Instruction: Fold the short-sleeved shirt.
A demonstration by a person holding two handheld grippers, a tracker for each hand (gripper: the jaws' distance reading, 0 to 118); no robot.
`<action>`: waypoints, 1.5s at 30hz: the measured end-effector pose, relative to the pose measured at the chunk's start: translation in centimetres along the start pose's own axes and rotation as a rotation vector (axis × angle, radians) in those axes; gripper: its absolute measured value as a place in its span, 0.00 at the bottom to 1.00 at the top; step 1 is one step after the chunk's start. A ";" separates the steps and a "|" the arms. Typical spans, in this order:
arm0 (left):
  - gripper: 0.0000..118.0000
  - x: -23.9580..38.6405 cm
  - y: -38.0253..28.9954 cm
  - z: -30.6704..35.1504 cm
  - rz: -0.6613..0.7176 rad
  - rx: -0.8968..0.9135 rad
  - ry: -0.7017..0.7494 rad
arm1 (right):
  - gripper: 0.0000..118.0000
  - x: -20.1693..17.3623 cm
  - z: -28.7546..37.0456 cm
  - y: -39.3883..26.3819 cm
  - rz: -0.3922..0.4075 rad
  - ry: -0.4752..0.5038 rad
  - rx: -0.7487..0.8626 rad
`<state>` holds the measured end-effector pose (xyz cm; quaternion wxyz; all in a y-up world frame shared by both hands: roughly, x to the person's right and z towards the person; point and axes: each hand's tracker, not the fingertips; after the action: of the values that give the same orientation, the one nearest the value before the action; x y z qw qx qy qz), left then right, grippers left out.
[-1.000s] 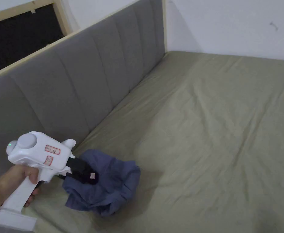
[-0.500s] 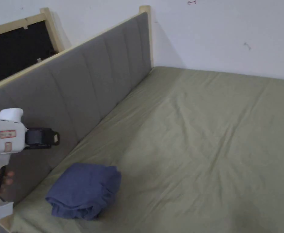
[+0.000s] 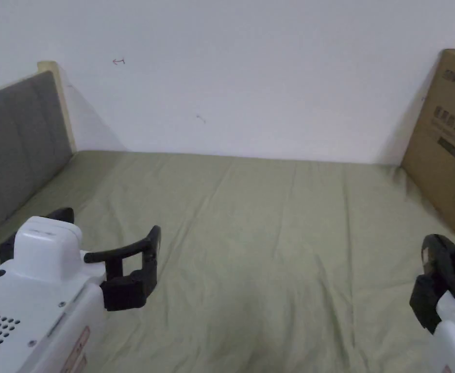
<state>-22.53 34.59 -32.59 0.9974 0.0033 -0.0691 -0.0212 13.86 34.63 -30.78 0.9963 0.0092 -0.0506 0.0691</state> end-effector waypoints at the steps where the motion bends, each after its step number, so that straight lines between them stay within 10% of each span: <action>1: 0.90 1.2 -0.3 0.4 0.032 0.027 -0.025 | 0.12 0.3 0.3 0.0 -0.005 -0.014 0.002; 3: 0.91 3.4 -0.4 1.0 -0.005 0.080 0.022 | 0.57 0.8 1.0 -0.5 -0.017 -0.026 0.024; 4: 0.91 4.0 -0.5 1.5 -0.002 0.095 0.049 | 0.96 0.9 1.2 -0.5 -0.020 -0.033 0.005; 5: 0.91 4.2 -0.5 1.9 0.024 0.087 0.039 | 1.00 1.0 1.4 -0.7 -0.030 -0.040 -0.025; 45: 0.93 4.2 2.3 2.6 0.094 -0.062 0.182 | 1.00 -1.4 3.2 -0.2 -0.107 0.066 -0.021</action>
<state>-18.65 36.68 -29.37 0.9990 -0.0290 0.0225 0.0236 12.17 34.11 -27.74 0.9997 -0.0009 -0.0180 0.0156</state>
